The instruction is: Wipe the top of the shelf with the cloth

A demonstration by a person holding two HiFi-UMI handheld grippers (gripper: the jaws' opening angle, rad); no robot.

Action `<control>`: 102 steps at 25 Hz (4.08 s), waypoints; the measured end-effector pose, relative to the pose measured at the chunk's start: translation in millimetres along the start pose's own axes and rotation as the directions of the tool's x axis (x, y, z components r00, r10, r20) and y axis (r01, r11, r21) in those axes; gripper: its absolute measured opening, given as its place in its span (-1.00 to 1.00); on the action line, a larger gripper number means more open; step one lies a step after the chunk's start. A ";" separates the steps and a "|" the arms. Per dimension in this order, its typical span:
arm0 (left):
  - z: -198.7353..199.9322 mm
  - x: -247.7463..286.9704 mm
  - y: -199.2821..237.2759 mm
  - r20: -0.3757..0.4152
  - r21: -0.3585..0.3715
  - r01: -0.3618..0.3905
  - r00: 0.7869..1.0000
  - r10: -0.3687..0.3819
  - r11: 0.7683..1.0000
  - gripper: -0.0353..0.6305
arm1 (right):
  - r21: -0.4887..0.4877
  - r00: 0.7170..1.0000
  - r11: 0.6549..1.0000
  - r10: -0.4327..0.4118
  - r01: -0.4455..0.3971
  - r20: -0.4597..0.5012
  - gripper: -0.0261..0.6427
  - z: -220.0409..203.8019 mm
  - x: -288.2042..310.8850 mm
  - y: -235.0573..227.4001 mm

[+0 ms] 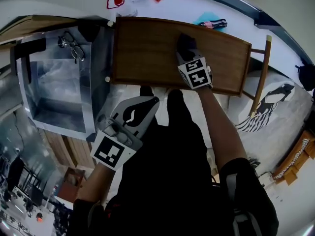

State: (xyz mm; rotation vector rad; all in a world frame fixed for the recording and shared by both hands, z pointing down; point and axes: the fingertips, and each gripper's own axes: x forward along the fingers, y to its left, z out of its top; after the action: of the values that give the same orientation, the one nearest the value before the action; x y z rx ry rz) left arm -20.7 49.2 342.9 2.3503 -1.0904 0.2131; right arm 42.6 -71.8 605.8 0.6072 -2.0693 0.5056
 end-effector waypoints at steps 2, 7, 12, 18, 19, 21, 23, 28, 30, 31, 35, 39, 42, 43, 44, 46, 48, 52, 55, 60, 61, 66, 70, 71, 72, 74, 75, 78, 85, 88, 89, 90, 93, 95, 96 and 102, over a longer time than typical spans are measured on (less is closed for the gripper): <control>1.7 11.8 -9.2 -0.004 0.011 0.018 1.000 -0.018 1.000 -0.83 | 0.036 1.000 0.999 -0.017 0.017 -0.001 -0.83 -12.6 -10.5 -16.3; 6.7 41.6 -33.2 -0.011 0.016 0.052 0.999 -0.052 0.999 -0.83 | 0.089 0.998 0.994 -0.064 0.065 -0.009 -0.83 -48.1 -36.6 -58.5; 10.5 70.8 -58.1 -0.028 0.034 0.090 0.996 -0.089 0.995 -0.83 | 0.134 0.994 0.985 -0.106 0.107 -0.016 -0.83 -79.0 -61.5 -97.9; 14.9 98.7 -80.7 -0.049 0.061 0.128 0.991 -0.125 0.990 -0.83 | 0.178 0.989 0.972 -0.148 0.150 -0.022 -0.83 -107.8 -84.7 -134.7; 15.7 102.2 -83.2 -0.052 0.064 0.132 0.990 -0.129 0.989 -0.83 | 0.184 0.988 0.970 -0.156 0.157 -0.024 -0.83 -112.2 -88.4 -140.1; 16.4 108.1 -87.7 -0.058 0.068 0.140 0.989 -0.136 0.988 -0.83 | 0.190 0.985 0.966 -0.172 0.174 -0.029 -0.83 -120.5 -95.4 -150.5; 16.8 112.8 -91.7 -0.065 0.071 0.148 0.988 -0.143 0.986 -0.83 | 0.193 0.981 0.962 -0.190 0.194 -0.035 -0.83 -128.4 -101.7 -160.2; 18.4 117.9 -97.2 -0.075 0.078 0.157 0.986 -0.151 0.984 -0.83 | 0.218 0.974 0.949 -0.223 0.228 -0.045 -0.83 -142.5 -114.1 -177.7; 19.0 117.6 -97.3 -0.074 0.086 0.159 0.986 -0.153 0.984 -0.83 | 0.222 0.972 0.946 -0.231 0.236 -0.045 -0.83 -144.4 -116.0 -180.6; 19.3 116.6 -96.7 -0.073 0.088 0.157 0.986 -0.151 0.984 -0.83 | 0.224 0.971 0.945 -0.235 0.239 -0.044 -0.83 -144.4 -116.6 -181.1; 21.6 103.5 -88.8 -0.062 0.083 0.136 0.989 -0.131 0.987 -0.83 | 0.244 0.969 0.939 -0.248 0.242 -0.007 -0.83 -130.7 -124.4 -173.6; 26.5 82.7 -77.3 -0.038 0.085 0.112 0.993 -0.109 0.990 -0.83 | 0.233 0.968 0.948 -0.240 0.219 0.067 -0.83 -94.8 -135.7 -146.9; 33.3 63.8 -66.8 -0.018 0.092 0.095 0.995 -0.094 0.991 -0.83 | 0.207 0.970 0.960 -0.215 0.188 0.117 -0.83 -61.1 -138.8 -118.3; 35.5 56.7 -62.5 -0.010 0.094 0.088 0.996 -0.088 0.992 -0.83 | 0.197 0.970 0.965 -0.203 0.175 0.133 -0.83 -49.0 -138.4 -107.4; 37.7 49.3 -57.8 0.000 0.093 0.079 0.997 -0.079 0.993 -0.83 | 0.186 0.971 0.969 -0.189 0.160 0.149 -0.83 -36.4 -137.4 -96.2; 42.0 34.0 -47.4 0.023 0.088 0.059 0.998 -0.062 0.994 -0.83 | 0.162 0.971 0.978 -0.157 0.128 0.180 -0.83 -10.3 -134.1 -72.6; 44.7 17.9 -36.6 0.041 0.082 0.040 0.998 -0.044 0.996 -0.83 | 0.132 0.971 0.987 -0.116 0.090 0.208 -0.83 15.8 -129.0 -46.0; 43.6 -14.7 -14.6 0.060 0.075 -0.005 0.998 0.001 0.997 -0.83 | 0.045 0.972 0.999 -0.011 0.000 0.236 -0.83 58.9 -113.9 15.1; 40.4 -39.1 3.4 0.083 0.056 -0.048 0.996 0.043 0.997 -0.83 | -0.015 0.968 0.996 0.085 -0.084 0.237 -0.83 83.3 -100.2 65.5; 27.5 -78.9 32.1 0.097 0.001 -0.113 0.989 0.112 0.994 -0.83 | -0.106 0.954 0.974 0.220 -0.202 0.202 -0.83 105.9 -73.2 142.5; 25.4 -85.2 36.5 0.100 -0.003 -0.121 0.988 0.121 0.993 -0.83 | -0.119 0.952 0.968 0.239 -0.219 0.190 -0.83 107.3 -67.8 154.4; 15.3 -113.0 52.8 0.119 -0.034 -0.158 0.980 0.161 0.987 -0.83 | -0.156 0.946 0.948 0.298 -0.277 0.129 -0.83 105.6 -42.0 199.5; 6.8 -131.1 62.9 0.125 -0.055 -0.178 0.975 0.183 0.983 -0.83 | -0.176 0.947 0.939 0.313 -0.297 0.071 -0.83 98.8 -15.9 220.7; 4.5 -135.3 65.3 0.126 -0.061 -0.182 0.974 0.189 0.981 -0.83 | -0.180 0.949 0.938 0.311 -0.296 0.059 -0.83 96.4 -7.5 224.5; 2.3 -139.3 67.2 0.128 -0.067 -0.187 0.973 0.194 0.980 -0.83 | -0.183 0.950 0.938 0.307 -0.294 0.051 -0.83 93.7 1.4 228.2; -2.4 -145.9 69.4 0.132 -0.076 -0.194 0.970 0.203 0.978 -0.83 | -0.192 0.954 0.939 0.297 -0.286 0.032 -0.83 87.7 18.4 234.5; -5.1 -148.5 70.0 0.132 -0.080 -0.196 0.970 0.205 0.977 -0.83 | -0.194 0.956 0.939 0.292 -0.283 0.017 -0.83 84.9 25.3 237.3; -13.3 -156.0 71.5 0.125 -0.090 -0.202 0.969 0.212 0.975 -0.83 | -0.197 0.960 0.939 0.280 -0.281 -0.032 -0.83 74.4 43.9 244.4; -19.2 -161.1 75.1 0.116 -0.104 -0.208 0.969 0.219 0.973 -0.83 | -0.223 0.961 0.935 0.268 -0.276 -0.068 -0.83 67.5 56.6 249.0; -18.2 -153.9 72.1 0.107 -0.091 -0.193 0.973 0.203 0.977 -0.83 | -0.266 0.963 0.925 0.260 -0.270 -0.073 -0.83 66.4 54.8 245.6; -17.5 -150.6 70.3 0.105 -0.087 -0.187 0.975 0.196 0.979 -0.83 | -0.259 0.963 0.928 0.260 -0.269 -0.069 -0.83 65.0 54.1 242.7; -16.8 -147.2 68.2 0.102 -0.083 -0.181 0.977 0.189 0.980 -0.83 | -0.238 0.963 0.933 0.261 -0.268 -0.063 -0.83 62.8 53.3 239.0; -15.5 -135.8 61.2 0.088 -0.073 -0.163 0.982 0.169 0.984 -0.83 | -0.150 0.964 0.953 0.261 -0.265 -0.047 -0.83 51.7 49.2 223.6; -13.4 -127.0 56.4 0.080 -0.063 -0.152 0.984 0.157 0.986 -0.83 | -0.112 0.967 0.961 0.250 -0.253 -0.043 -0.83 43.8 43.8 210.2; -11.7 -122.3 53.7 0.079 -0.057 -0.146 0.986 0.150 0.988 -0.83 | -0.099 0.969 0.964 0.243 -0.246 -0.043 -0.83 39.2 40.5 203.2; -1.8 -88.7 33.2 0.055 -0.012 -0.093 0.994 0.093 0.996 -0.83 | -0.020 0.980 0.980 0.196 -0.197 -0.027 -0.83 10.7 18.8 157.6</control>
State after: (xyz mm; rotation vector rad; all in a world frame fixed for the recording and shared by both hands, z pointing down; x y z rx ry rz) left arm -104.0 91.2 326.4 2.3124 -1.2264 0.1769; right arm -66.7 43.4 597.0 0.3830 -2.1191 0.5994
